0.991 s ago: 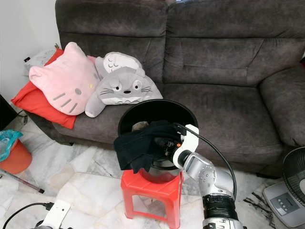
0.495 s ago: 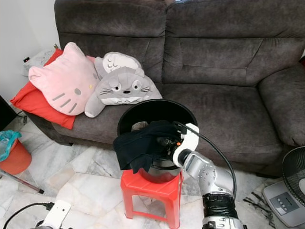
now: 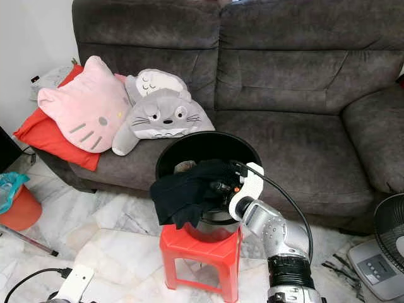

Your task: Hang hanger

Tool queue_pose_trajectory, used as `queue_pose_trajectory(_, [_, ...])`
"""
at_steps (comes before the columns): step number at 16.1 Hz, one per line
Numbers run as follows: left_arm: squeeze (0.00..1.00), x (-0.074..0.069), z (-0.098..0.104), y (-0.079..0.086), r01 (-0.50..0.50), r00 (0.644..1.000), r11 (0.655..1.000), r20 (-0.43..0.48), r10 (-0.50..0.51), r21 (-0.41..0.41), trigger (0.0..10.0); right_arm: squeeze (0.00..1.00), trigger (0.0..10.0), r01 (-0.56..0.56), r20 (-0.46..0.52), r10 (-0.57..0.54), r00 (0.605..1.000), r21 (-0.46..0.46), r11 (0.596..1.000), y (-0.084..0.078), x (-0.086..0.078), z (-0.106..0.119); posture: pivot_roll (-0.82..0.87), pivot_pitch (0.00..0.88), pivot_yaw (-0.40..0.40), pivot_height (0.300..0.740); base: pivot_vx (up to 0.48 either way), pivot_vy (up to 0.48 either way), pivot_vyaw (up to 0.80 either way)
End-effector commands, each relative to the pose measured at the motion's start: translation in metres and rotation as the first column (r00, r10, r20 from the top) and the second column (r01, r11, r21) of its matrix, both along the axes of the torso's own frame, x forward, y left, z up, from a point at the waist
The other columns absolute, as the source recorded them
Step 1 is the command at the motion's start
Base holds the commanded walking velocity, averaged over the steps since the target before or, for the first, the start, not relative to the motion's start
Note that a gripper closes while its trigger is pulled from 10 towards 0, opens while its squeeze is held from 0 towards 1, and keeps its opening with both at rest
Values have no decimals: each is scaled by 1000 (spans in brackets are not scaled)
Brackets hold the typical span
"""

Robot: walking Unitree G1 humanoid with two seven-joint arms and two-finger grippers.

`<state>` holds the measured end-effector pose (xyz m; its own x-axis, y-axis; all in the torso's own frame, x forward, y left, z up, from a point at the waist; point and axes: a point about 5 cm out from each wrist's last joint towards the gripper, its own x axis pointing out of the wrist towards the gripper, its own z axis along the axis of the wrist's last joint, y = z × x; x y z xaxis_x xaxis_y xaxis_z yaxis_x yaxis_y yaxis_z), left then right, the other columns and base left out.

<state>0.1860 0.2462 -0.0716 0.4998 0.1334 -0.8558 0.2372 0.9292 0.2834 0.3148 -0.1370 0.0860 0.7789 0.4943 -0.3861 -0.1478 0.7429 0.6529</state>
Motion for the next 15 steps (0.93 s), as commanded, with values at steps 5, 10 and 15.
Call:
queue_pose_trajectory(5, [0, 1, 2, 6, -5, 1000, 1000, -2, 5, 20, 10000, 0, 0, 46, 232, -61, 971, 71, 996, 8, 24, 59, -104, 0, 90, 740, 0, 0, 0])
queue_pose_trajectory(10, [0, 1, 2, 5, -11, 1000, 1000, -1, 11, 19, 10000, 0, 0, 10, 375, -68, 925, 155, 988, 29, 37, 104, -99, 0, 84, 740, 0, 0, 0])
queue_pose_trajectory(15, [0, -1, 1, 6, -18, 1000, 1000, -1, 18, 23, 10000, 0, 0, -2, 512, -108, 852, 211, 977, 36, 42, 144, -102, 0, 86, 740, 0, 0, 0])
